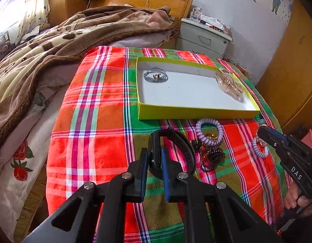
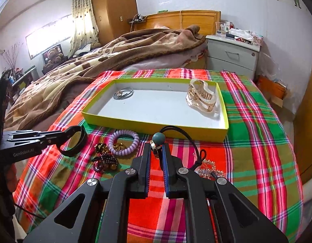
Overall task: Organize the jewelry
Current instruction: 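Carry both bands into the box and open both tools to release them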
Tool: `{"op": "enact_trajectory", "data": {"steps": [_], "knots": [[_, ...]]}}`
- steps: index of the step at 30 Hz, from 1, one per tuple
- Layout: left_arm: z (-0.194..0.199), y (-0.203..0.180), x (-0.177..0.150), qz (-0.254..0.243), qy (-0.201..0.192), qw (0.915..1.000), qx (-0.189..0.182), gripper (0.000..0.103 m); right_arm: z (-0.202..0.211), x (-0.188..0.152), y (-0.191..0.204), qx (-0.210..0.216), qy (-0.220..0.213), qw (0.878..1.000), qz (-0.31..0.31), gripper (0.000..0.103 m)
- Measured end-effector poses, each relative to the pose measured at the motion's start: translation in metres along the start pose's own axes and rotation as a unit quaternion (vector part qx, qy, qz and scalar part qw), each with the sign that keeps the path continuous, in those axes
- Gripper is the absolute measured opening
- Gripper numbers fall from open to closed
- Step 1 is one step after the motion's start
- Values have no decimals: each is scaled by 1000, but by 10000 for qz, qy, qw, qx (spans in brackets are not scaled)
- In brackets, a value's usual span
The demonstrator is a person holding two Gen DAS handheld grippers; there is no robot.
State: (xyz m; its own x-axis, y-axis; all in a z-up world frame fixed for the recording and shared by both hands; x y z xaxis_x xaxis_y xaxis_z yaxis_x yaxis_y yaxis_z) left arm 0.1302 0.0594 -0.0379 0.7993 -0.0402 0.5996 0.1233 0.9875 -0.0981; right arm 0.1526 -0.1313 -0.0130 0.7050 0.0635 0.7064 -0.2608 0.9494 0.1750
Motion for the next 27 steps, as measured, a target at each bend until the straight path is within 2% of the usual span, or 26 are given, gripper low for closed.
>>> {"op": "enact_trajectory", "data": {"steps": [15, 27], "knots": [[6, 3, 44, 10, -327, 9994, -61, 14, -12, 51, 10, 196, -111, 9995, 224, 11], [-25, 4, 74, 42, -247, 9996, -144, 14, -69, 94, 14, 238, 197, 9986, 428, 11]]}}
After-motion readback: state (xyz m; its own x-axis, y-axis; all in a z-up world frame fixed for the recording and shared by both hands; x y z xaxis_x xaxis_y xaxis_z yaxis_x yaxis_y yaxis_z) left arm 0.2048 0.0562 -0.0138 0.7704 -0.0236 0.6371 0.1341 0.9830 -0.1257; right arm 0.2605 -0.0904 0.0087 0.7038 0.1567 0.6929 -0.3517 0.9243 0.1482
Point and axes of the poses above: each gripper's, at about its wrist camera, not at the fingertips, and z roughly against the way its jaws point, y to its left, x to its top, the point moved 7 cm from there along -z, roughly the way its jaws point, and after that the axes turned 6 degrees about -z, right-handed, at the moved point
